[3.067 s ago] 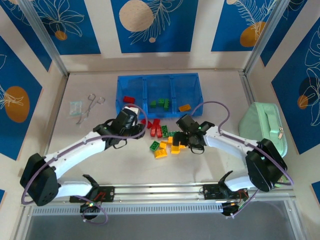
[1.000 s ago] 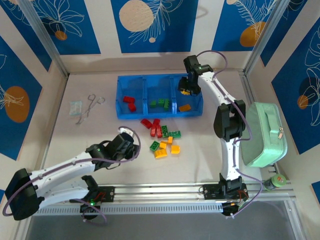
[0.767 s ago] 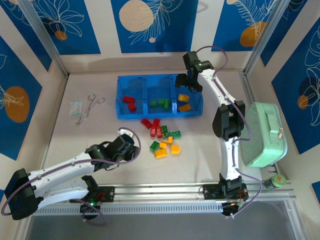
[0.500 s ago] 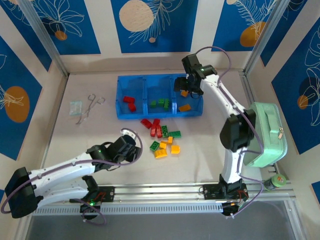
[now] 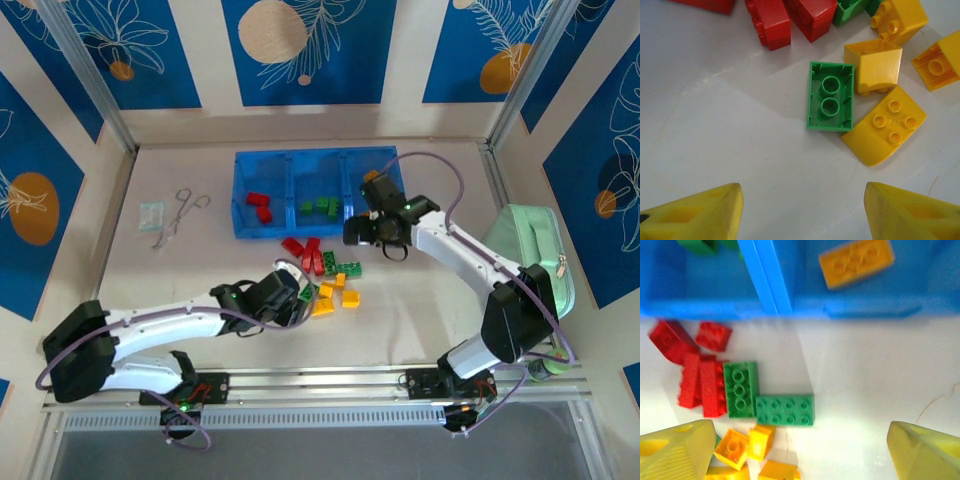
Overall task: Sort the legos into containers by color
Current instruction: Pick up the lego from the center of the table.
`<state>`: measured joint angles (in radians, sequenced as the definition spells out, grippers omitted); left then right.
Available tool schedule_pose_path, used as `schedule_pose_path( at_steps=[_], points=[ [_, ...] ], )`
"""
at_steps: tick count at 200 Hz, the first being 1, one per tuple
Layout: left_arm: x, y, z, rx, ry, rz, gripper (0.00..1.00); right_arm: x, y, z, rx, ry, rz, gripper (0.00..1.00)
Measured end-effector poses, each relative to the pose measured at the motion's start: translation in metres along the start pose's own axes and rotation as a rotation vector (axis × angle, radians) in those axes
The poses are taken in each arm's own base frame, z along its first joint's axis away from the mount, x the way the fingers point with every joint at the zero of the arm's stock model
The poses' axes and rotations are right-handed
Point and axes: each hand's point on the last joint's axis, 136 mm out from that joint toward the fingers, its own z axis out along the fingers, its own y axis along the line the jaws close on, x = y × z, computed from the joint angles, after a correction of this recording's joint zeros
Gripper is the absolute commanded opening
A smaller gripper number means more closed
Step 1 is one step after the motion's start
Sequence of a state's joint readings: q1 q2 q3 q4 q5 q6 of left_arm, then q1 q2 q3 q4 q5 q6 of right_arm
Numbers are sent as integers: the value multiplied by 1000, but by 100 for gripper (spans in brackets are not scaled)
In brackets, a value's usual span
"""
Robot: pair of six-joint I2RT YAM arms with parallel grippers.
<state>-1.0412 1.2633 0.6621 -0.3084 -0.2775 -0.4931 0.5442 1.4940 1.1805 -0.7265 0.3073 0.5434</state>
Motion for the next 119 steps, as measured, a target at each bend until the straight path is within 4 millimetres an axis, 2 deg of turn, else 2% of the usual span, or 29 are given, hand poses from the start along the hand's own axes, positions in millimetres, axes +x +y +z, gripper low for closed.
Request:
schedule_pose_path(
  at_steps=[29,63,93,119],
  points=[
    [-3,-9,17,-2,28,0,64,44,-8,15,-8,45,34,87],
    [-11,-21,30,20,49,-20,62,80,-16,27,-10,79,80,86],
    [-21,-24,40,21,62,-42,61,97,-22,32,-3,97,110,86],
    [-25,-19,47,4,73,-54,60,97,-23,24,-25,66,133,86]
  ],
)
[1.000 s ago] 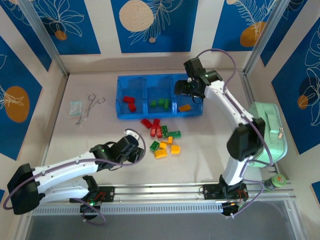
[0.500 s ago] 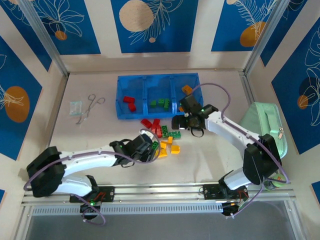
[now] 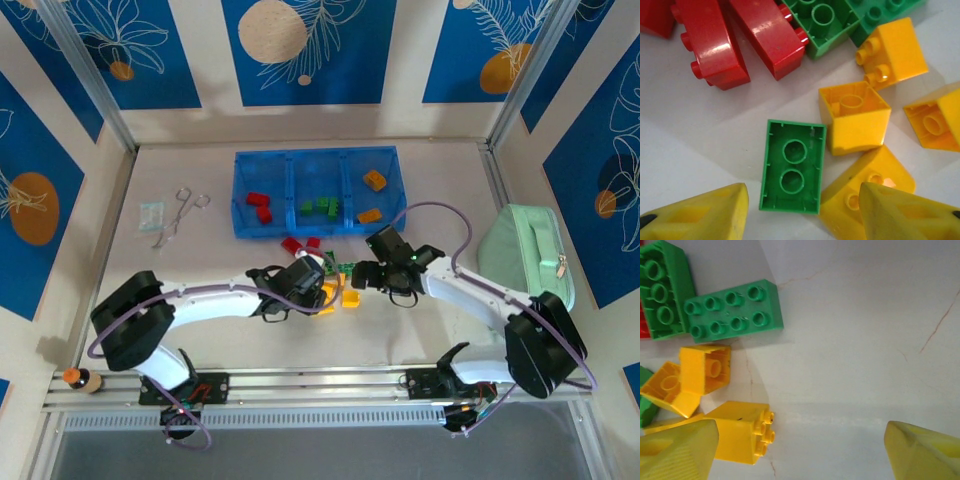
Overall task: Sort the legos into containers by color
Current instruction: Pick up the lego from the center of the table.
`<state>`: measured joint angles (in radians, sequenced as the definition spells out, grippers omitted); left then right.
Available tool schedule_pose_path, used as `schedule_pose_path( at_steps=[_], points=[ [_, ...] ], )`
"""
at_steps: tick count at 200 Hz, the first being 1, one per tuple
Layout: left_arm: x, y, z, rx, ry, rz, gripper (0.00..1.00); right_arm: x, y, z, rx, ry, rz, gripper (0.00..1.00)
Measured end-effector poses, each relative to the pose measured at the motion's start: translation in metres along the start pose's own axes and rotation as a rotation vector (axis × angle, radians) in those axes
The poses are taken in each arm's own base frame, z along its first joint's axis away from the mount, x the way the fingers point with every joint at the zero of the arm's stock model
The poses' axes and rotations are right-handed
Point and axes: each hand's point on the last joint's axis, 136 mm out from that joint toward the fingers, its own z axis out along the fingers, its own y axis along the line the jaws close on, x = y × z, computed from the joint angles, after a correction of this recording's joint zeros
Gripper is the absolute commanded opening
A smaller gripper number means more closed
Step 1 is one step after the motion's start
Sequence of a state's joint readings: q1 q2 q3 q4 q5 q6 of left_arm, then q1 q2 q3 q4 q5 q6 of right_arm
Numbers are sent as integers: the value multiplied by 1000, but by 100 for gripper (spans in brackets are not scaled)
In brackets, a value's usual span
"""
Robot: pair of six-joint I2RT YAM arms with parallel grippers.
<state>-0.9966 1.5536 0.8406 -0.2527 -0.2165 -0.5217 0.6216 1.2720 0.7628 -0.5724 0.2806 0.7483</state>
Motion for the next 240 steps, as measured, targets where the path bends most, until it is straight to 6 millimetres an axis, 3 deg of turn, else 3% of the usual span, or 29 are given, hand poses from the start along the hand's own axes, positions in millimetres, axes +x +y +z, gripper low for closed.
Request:
schedule_pose_path(
  at_steps=[35,80,124,177,216,240],
  points=[
    [-1,6,6,-11,14,-9,59,-4,2,-9,-29,-37,16,86],
    [-1,3,17,-6,37,-1,55,2,-3,-5,-17,-24,26,86],
    [0,2,28,0,50,-3,41,3,-5,-4,-15,-22,33,86],
    [-1,3,27,1,50,2,35,4,-6,-1,-14,-23,44,86],
    [-7,12,11,-9,37,-12,33,6,-7,0,-14,-23,51,86],
    [-32,12,-13,10,-35,-14,32,9,-10,1,-12,-20,55,85]
  ],
)
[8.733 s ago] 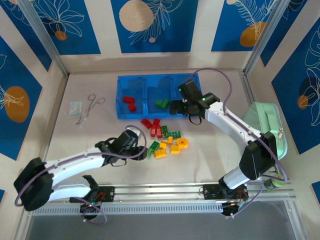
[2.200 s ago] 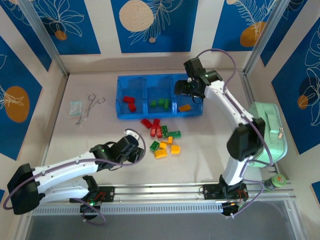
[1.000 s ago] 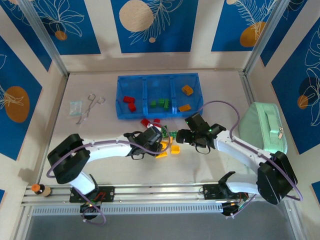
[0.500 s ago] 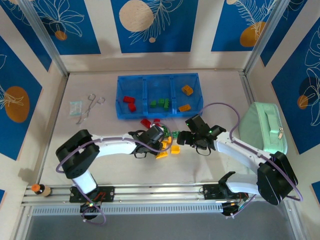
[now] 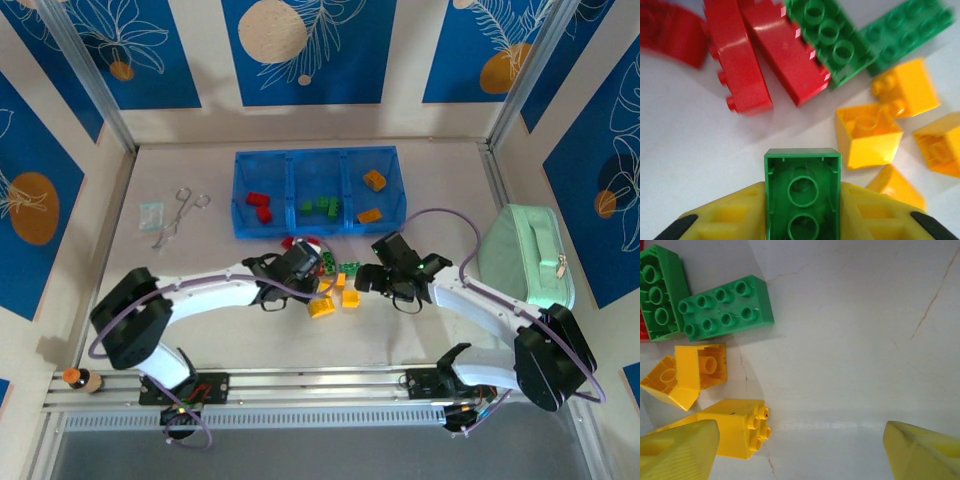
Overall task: Sort the legos into containers by color
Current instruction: Pick up the lego from the center of the table, then place the lego in the container.
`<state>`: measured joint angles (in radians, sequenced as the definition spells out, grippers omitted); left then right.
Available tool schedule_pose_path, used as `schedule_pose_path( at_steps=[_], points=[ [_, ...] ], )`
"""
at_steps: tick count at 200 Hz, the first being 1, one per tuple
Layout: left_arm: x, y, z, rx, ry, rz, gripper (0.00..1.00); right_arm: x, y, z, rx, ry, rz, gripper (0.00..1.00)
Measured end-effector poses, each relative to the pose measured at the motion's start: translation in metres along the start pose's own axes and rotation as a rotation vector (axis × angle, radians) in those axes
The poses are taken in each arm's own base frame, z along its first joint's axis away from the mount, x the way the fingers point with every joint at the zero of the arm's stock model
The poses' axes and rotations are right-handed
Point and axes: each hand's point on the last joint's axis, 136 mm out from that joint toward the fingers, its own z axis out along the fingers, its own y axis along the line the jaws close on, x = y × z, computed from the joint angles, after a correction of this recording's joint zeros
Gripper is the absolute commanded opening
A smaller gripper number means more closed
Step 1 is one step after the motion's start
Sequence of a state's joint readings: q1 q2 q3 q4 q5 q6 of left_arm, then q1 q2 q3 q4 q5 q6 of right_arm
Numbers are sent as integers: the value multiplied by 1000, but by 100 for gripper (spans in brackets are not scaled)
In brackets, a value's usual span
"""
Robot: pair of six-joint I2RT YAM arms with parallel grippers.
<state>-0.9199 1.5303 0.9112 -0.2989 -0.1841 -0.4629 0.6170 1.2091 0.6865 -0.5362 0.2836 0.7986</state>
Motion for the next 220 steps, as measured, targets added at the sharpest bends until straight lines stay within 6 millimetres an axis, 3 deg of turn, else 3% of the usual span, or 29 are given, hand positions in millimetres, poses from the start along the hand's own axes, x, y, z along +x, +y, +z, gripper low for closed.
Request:
schedule_pose_path(
  at_steps=[47,87,171,200,220],
  points=[
    [-82,27,-27,-9,-152,-74,32,4,-1,1,1,5,10,85],
    [-129,50,-19,-51,-183,-76,33,7,-2,-4,-14,-6,13,85],
    [-186,82,31,-118,-131,-60,37,14,-8,-11,-21,-13,27,85],
    [-207,89,36,-127,-136,-54,44,14,-8,-12,-25,-16,30,85],
    [-223,95,36,-132,-149,-62,55,14,-8,-12,-25,-15,28,85]
  ],
)
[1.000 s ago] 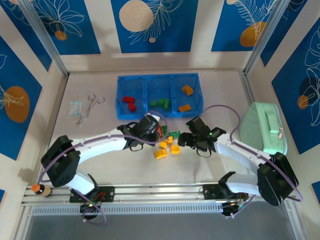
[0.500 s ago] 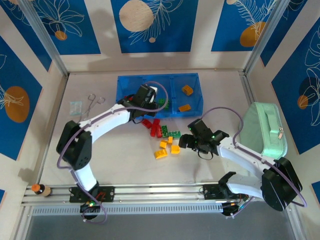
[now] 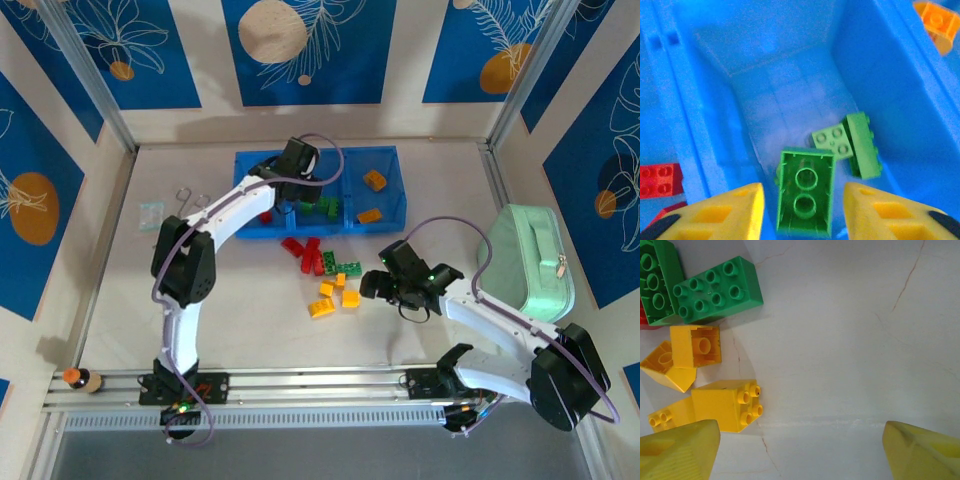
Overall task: Sort the legos into containers by color
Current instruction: Place the lego in the container.
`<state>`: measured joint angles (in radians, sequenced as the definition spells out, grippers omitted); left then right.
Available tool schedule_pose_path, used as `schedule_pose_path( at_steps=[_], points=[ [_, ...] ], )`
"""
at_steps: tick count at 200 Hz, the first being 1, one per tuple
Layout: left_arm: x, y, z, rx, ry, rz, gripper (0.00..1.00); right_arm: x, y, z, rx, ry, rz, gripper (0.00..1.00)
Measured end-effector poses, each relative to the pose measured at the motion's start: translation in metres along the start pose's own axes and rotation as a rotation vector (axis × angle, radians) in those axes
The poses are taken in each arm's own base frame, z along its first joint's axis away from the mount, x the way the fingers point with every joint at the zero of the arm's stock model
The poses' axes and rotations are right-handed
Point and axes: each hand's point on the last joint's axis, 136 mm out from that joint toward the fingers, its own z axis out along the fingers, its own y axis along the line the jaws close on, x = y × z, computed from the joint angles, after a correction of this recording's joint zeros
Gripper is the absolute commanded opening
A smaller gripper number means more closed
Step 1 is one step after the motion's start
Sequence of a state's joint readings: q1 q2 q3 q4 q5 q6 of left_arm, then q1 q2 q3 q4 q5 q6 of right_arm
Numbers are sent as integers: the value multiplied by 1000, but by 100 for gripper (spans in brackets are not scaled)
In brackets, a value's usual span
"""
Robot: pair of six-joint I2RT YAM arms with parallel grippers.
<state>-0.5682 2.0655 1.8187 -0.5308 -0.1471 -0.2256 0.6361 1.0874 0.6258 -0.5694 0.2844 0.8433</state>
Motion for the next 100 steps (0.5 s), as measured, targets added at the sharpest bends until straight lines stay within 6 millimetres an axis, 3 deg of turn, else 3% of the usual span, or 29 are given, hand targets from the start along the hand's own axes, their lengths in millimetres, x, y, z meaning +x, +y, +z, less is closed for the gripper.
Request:
schedule_pose_path(
  at_steps=[16,38,67,100],
  points=[
    [-11,6,-2,-5,-13,2,65,0,0,0,1,1,-1,85],
    [-15,7,-10,3,-32,-7,66,1,0,0,2,4,-2,85],
    [8,8,-32,24,-28,-17,66,2,0,1,3,7,-2,86],
    [28,1,-74,66,-75,-21,67,4,-1,11,42,48,-17,87]
  ],
)
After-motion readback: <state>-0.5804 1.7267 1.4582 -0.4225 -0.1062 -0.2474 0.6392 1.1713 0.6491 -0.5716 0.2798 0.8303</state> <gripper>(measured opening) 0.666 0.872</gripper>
